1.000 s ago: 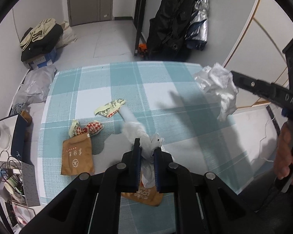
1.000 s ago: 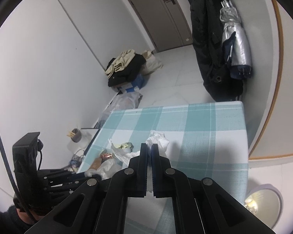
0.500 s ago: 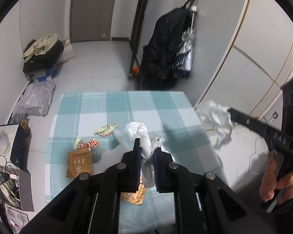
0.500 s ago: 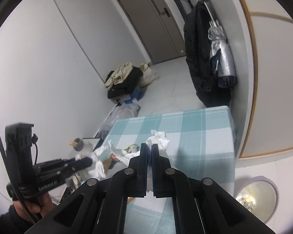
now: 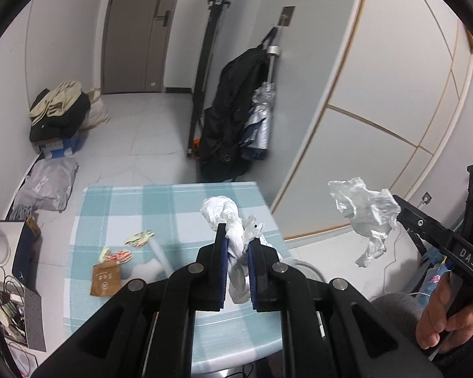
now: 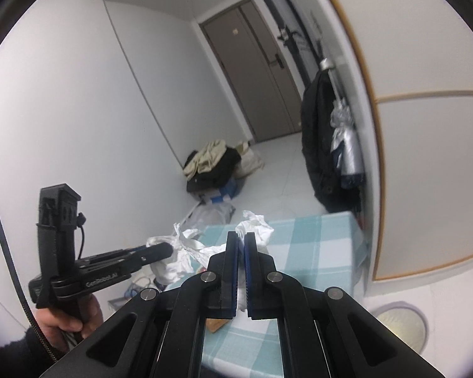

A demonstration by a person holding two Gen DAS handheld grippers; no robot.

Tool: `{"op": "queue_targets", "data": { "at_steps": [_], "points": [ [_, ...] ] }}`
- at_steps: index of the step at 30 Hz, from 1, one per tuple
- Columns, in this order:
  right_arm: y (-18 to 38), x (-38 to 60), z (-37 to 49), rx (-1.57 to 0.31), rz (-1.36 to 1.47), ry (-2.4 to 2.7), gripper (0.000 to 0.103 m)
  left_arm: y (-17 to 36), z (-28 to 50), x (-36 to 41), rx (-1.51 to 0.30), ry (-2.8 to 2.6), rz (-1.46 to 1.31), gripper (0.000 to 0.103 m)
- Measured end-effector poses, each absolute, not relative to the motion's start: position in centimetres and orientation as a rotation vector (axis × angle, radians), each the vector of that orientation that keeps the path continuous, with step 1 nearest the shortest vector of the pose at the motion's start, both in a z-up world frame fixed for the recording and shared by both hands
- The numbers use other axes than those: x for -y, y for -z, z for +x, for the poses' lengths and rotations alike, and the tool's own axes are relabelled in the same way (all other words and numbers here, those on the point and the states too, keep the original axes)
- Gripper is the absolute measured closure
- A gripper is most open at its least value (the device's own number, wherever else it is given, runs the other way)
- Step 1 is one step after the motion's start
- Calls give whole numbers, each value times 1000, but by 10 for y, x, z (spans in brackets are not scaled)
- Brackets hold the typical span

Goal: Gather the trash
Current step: 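Carry both tissues over the white bin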

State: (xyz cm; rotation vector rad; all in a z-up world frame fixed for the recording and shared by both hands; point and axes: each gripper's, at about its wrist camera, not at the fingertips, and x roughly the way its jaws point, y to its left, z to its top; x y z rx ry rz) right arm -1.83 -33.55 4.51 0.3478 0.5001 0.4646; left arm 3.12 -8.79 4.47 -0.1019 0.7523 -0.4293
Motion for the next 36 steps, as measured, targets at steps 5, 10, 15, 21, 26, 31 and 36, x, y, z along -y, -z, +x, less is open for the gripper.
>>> {"op": "queue_targets", "data": {
  "at_steps": [5, 10, 15, 21, 26, 31, 36],
  "points": [
    [-55, 371, -33, -462, 359, -428, 100, -57, 29, 116, -738, 488, -102, 96],
    [-52, 416, -45, -452, 391, -358, 100, -63, 31, 155, -740, 567, -94, 96],
    [-44, 454, -55, -450, 390, -273, 100, -63, 37, 195, -758, 643, -84, 96],
    [-27, 498, -57, -474, 426, -176, 100, -51, 47, 237, -811, 723, -83, 96],
    [7, 529, -47, -538, 469, -123, 100, -29, 60, 269, -879, 773, -78, 96],
    [64, 555, -25, -660, 552, -87, 100, 8, 80, 294, -1000, 770, -77, 96],
    [119, 565, -3, -750, 623, -98, 100, 53, 96, 311, -1133, 736, -55, 96]
  ]
}}
